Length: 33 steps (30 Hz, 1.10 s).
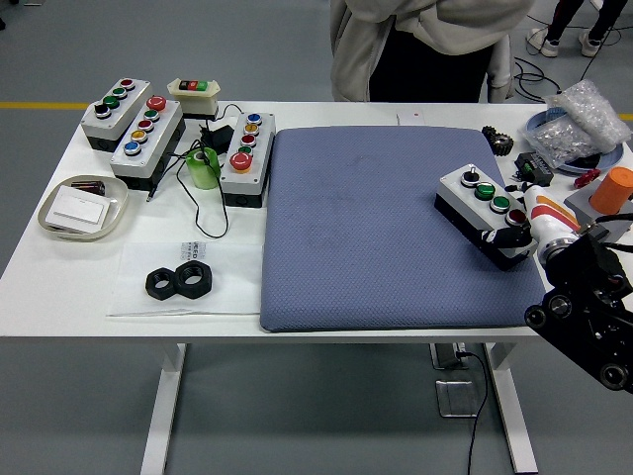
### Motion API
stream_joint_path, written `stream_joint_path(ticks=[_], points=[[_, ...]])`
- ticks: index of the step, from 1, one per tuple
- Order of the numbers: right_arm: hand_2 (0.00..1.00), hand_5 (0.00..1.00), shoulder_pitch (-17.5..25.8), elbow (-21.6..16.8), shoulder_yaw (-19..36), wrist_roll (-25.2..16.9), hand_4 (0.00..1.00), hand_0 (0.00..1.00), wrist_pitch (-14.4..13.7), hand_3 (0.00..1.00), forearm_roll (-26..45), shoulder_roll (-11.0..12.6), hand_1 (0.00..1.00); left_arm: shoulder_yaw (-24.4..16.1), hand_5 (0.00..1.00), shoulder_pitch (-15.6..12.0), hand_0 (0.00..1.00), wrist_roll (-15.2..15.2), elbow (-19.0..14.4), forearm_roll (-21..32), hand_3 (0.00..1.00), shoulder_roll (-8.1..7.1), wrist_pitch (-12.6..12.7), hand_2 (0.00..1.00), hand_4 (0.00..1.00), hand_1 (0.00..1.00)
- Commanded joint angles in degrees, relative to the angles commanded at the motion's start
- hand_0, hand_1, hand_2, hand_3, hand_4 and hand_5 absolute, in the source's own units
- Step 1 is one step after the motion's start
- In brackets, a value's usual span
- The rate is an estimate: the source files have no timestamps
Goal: Pick up the button,place it on the desk,press the button,press the button
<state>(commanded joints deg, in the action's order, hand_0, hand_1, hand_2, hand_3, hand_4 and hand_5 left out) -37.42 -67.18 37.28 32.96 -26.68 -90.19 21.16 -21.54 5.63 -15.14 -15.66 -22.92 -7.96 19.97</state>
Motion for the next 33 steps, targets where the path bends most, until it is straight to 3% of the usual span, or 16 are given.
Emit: stream_joint_path(ticks=[8,12,17,23,24,29,30,33], points=[[0.429,0.002,-0.29,-5.47,-1.63,-6.09,0.726,0.414,1.38,0.532,5.51,2.7,0.306,-0.09,0.998,-0.09,0.745,0.02,0.06,-0.11,0.767,-0.04,-0.05,0.853,0.54,0.781],[0.428,0.002,-0.81,-8.49,-3.79,-11.94,0.718,0.414,3.24,0.531,9.73,3.62,0.308,-0.1,0.998,-0.05,0.745,-0.01,0.07,-0.17,0.767,-0.06,-0.05,0.852,0.54,0.78],[0.428,0.002,-1.43,-10.16,-6.02,-21.8,0.718,0.414,7.81,0.531,13.99,3.89,0.308,-0.2,0.998,-0.01,0.745,-0.04,0.09,-0.32,0.767,-0.03,-0.05,0.852,0.54,0.78],[0.428,0.002,-3.51,-6.94,-9.16,-34.54,0.713,0.415,12.5,0.531,12.23,3.69,0.313,-0.33,0.998,-0.01,0.745,-0.1,0.08,-0.51,0.767,0.01,-0.06,0.852,0.539,0.781],[0.486,0.002,-3.66,-5.89,-9.19,-36.22,0.711,0.508,12.85,0.596,11.14,3.46,0.431,-0.38,0.998,-0.01,0.744,-0.13,0.08,-0.58,0.768,0.04,-0.06,0.852,0.539,0.781],[0.486,0.002,-4.09,-2.22,-8.69,-40.41,0.711,0.508,15.05,0.596,5.38,2.94,0.431,-0.5,0.998,0.0,0.744,-0.2,0.07,-0.79,0.768,0.07,-0.06,0.852,0.539,0.781],[0.628,0.002,-4.14,-1.83,-8.59,-40.83,0.725,0.655,15.37,0.775,3.65,2.98,0.604,-0.52,0.998,0.02,0.744,-0.2,0.07,-0.8,0.769,0.06,-0.07,0.852,0.538,0.781],[0.628,0.002,-4.17,-0.78,-8.06,-41.36,0.725,0.655,15.93,0.775,1.2,2.93,0.604,-0.54,0.998,0.04,0.744,-0.21,0.07,-0.8,0.769,0.07,-0.06,0.852,0.538,0.781]])
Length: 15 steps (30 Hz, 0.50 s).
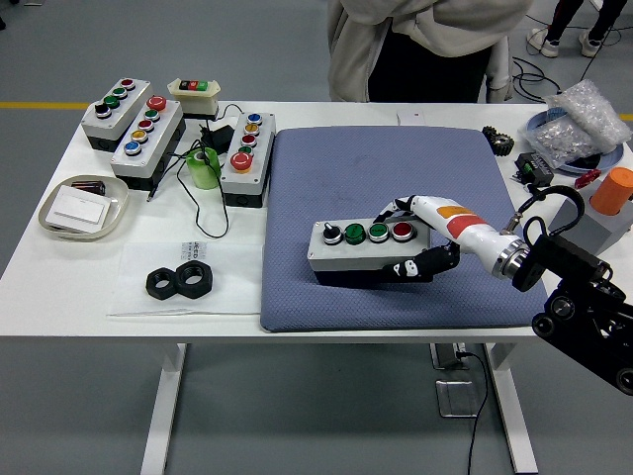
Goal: Pick up the button,place it on the desk,press the button,press the button
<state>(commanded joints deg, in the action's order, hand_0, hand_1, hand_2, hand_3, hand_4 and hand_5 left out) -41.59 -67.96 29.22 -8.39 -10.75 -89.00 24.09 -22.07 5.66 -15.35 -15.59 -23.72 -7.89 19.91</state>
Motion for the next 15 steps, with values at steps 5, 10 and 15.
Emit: stream_joint_path(ticks=[5,10,15], points=[[0.772,0.002,-0.16,1.33,0.53,0.14,0.819,0.81,1.5,0.924,-2.16,-0.1,0.707,-0.13,0.998,0.03,0.744,-0.1,0.02,-0.25,0.767,0.03,0.0,0.852,0.539,0.78],[0.77,0.002,0.19,2.4,1.42,-3.09,0.864,0.835,1.8,0.998,0.01,0.42,0.714,-0.34,0.998,0.05,0.745,-0.25,0.05,-0.5,0.767,0.05,-0.06,0.852,0.538,0.78],[0.81,0.002,0.05,2.01,2.39,-3.19,0.87,0.884,2.73,0.998,0.09,0.91,0.757,-0.53,0.998,0.26,0.745,-0.28,0.16,-0.67,0.769,0.05,-0.08,0.852,0.538,0.78]])
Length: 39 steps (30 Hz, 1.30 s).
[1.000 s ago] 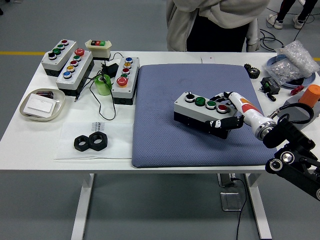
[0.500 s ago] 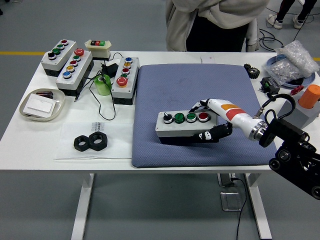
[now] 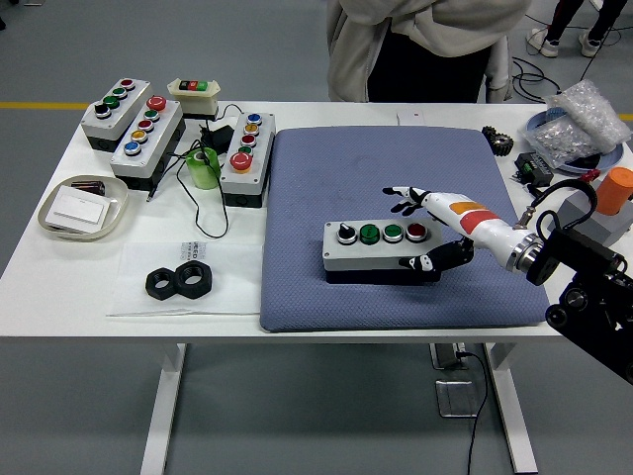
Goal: Pick up the button,place it on the desk,press the button,press the button
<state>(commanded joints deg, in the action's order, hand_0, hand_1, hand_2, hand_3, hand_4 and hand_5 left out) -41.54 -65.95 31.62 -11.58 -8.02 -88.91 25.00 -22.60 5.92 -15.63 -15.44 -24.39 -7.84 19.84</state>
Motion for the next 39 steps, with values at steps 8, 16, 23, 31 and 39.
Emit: stream_joint_path(ticks=[8,16,23,31,39], points=[[0.869,0.002,1.54,-1.37,2.52,0.99,0.882,0.932,0.36,0.998,0.08,1.54,0.806,0.12,0.998,0.25,0.745,0.04,0.05,0.3,0.769,0.05,0.05,0.852,0.538,0.78],[0.771,0.002,4.95,-7.34,7.03,2.11,0.836,0.84,-11.15,0.998,3.59,4.24,0.705,0.48,0.998,0.12,0.745,0.25,0.02,0.83,0.768,-0.1,0.06,0.852,0.537,0.78],[0.24,0.057,5.95,-12.93,7.36,5.89,0.769,0.159,-16.47,0.903,3.0,6.74,0.068,0.72,0.998,0.13,0.746,0.35,0.02,1.24,0.767,-0.14,0.1,0.851,0.537,0.78],[0.031,0.002,6.47,-15.67,5.1,10.92,0.544,0.032,-8.51,0.626,0.13,8.15,0.002,1.17,0.998,0.26,0.746,0.54,-0.03,1.9,0.768,-0.18,0.19,0.851,0.536,0.78],[0.021,0.002,6.34,-15.41,3.62,14.36,0.536,0.038,-3.45,0.622,-2.32,8.06,0.002,1.38,0.998,0.41,0.745,0.64,-0.07,2.25,0.768,-0.17,0.25,0.851,0.537,0.78]])
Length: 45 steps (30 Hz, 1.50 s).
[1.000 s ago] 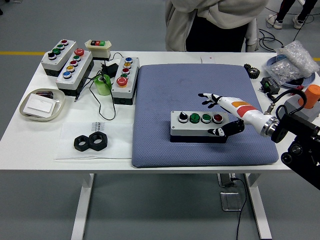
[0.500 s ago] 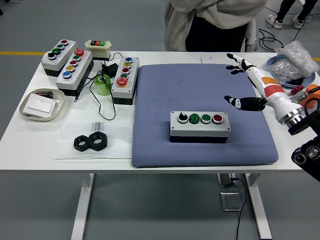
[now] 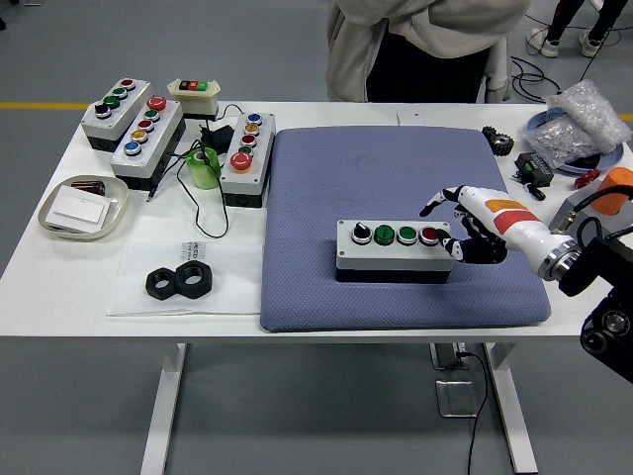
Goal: Pick up the button,place it on the desk,press the button,press the button
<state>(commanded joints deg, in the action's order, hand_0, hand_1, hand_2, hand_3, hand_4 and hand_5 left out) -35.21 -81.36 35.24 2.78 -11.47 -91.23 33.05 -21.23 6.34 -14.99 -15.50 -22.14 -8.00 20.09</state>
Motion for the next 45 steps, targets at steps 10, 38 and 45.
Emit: stream_joint_path(ticks=[10,38,45], points=[[0.018,0.002,-0.11,0.8,-0.17,0.42,0.526,0.042,0.79,0.622,-0.16,0.01,0.002,0.69,0.998,0.56,0.745,0.43,-0.01,1.07,0.769,-0.06,0.05,0.851,0.538,0.78],[0.018,0.002,0.56,4.21,-2.38,1.24,0.532,0.043,1.79,0.62,-1.02,-0.87,0.002,0.3,0.998,0.41,0.746,0.19,0.0,0.47,0.768,0.12,-0.01,0.852,0.538,0.781],[0.017,0.002,1.08,1.06,0.6,0.49,0.535,0.043,-1.73,0.621,-1.42,-0.58,0.002,-0.18,0.998,0.12,0.746,-0.07,-0.01,-0.34,0.768,0.1,-0.12,0.852,0.538,0.781]])
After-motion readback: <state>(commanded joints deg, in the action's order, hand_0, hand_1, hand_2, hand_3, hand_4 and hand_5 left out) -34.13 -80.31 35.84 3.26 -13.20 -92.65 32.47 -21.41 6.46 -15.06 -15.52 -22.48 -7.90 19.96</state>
